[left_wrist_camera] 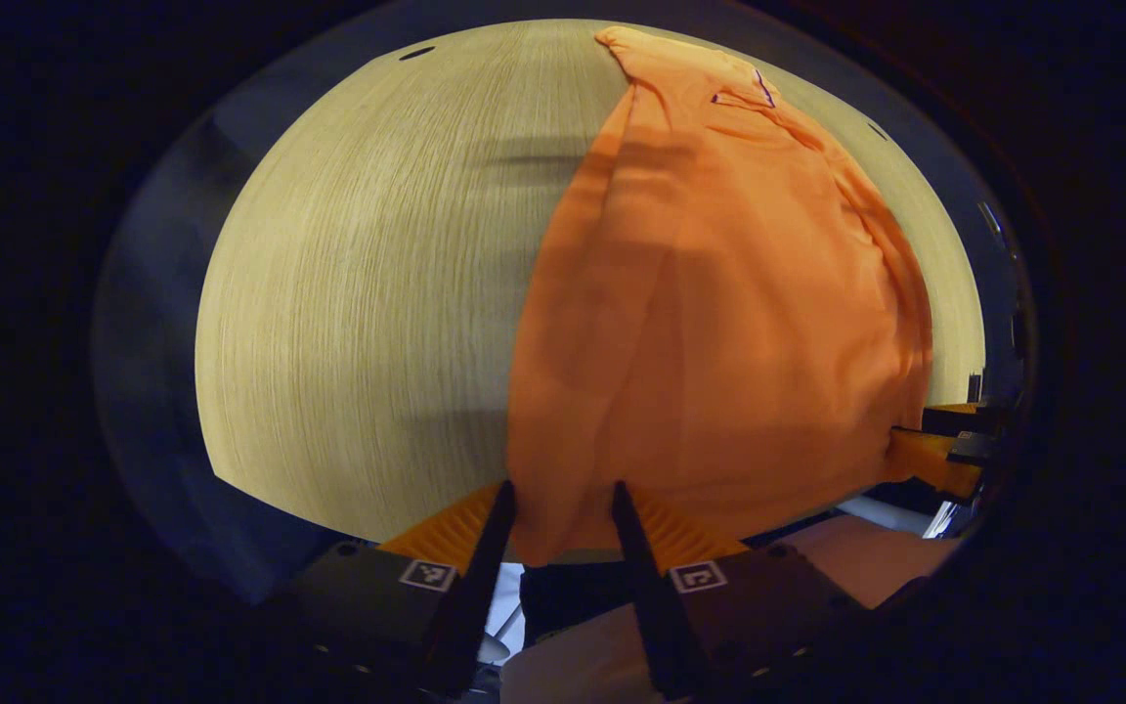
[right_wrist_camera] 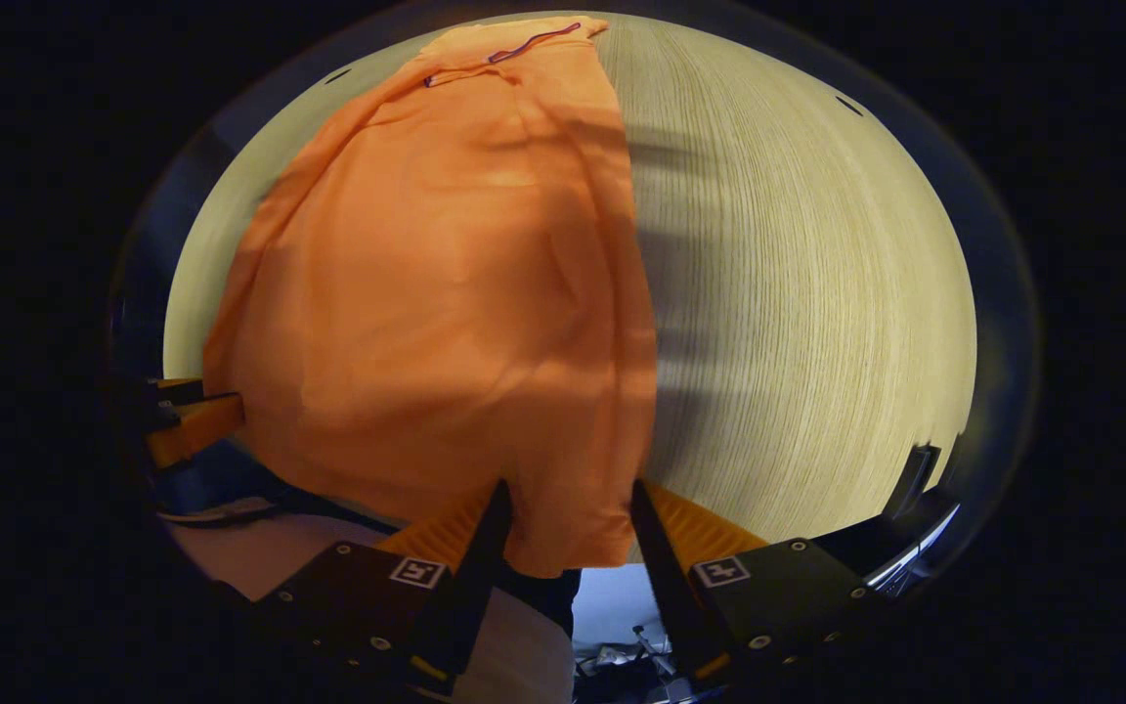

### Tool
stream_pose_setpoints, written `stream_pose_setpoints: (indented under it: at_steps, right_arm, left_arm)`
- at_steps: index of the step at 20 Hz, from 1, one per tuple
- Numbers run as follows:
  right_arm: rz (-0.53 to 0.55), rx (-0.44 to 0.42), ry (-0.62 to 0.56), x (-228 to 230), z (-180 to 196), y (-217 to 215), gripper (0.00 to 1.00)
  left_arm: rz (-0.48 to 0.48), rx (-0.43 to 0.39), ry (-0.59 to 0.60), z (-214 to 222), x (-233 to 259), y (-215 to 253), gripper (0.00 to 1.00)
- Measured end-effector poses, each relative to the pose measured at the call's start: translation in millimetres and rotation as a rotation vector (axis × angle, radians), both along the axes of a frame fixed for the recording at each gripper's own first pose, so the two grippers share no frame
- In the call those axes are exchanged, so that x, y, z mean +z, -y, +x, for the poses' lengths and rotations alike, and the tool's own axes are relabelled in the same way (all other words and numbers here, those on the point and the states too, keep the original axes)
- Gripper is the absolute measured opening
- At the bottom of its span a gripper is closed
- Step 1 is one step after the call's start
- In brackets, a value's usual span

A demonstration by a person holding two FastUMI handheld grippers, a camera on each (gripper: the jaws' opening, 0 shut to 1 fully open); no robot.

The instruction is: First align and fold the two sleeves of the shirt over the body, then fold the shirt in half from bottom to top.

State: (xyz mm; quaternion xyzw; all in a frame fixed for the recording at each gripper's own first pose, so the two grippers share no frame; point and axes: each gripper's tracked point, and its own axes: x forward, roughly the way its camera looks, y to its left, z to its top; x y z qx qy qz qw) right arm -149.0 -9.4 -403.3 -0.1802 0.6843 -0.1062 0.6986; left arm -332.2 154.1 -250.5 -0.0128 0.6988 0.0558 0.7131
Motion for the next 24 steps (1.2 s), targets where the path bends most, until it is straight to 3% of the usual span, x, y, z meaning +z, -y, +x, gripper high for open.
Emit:
stream_pose_setpoints:
  at_steps: [3,4,5,6,7,11,16,24]
  right_arm:
    - [0.037,0.013,0.03,-4,0,-6,0.1]
    - [0.043,0.037,0.025,-3,0,-8,0.1]
    - [0.063,0.021,0.058,-3,6,-11,0.1]
    - [0.082,0.017,0.044,-2,1,-13,0.05]
    - [0.083,0.016,0.041,-2,0,-12,0.01]
    - [0.111,0.019,0.068,11,7,-21,0.01]
    - [0.158,0.011,0.125,38,30,-34,0.0]
    - [0.18,0.054,0.302,103,110,-43,0.01]
  left_arm:
    - [-0.017,-0.034,0.026,0,1,6,0.23]
    - [-0.028,-0.038,0.039,0,1,6,0.08]
    - [-0.05,-0.036,0.062,1,0,9,0.08]
    - [-0.062,-0.049,0.064,2,-1,11,0.01]
    - [-0.077,-0.056,0.07,1,0,11,0.01]
    - [-0.113,-0.045,0.079,1,8,18,0.01]
    - [-0.158,-0.019,0.157,32,40,28,0.01]
    - [-0.172,-0.035,0.352,116,109,20,0.01]
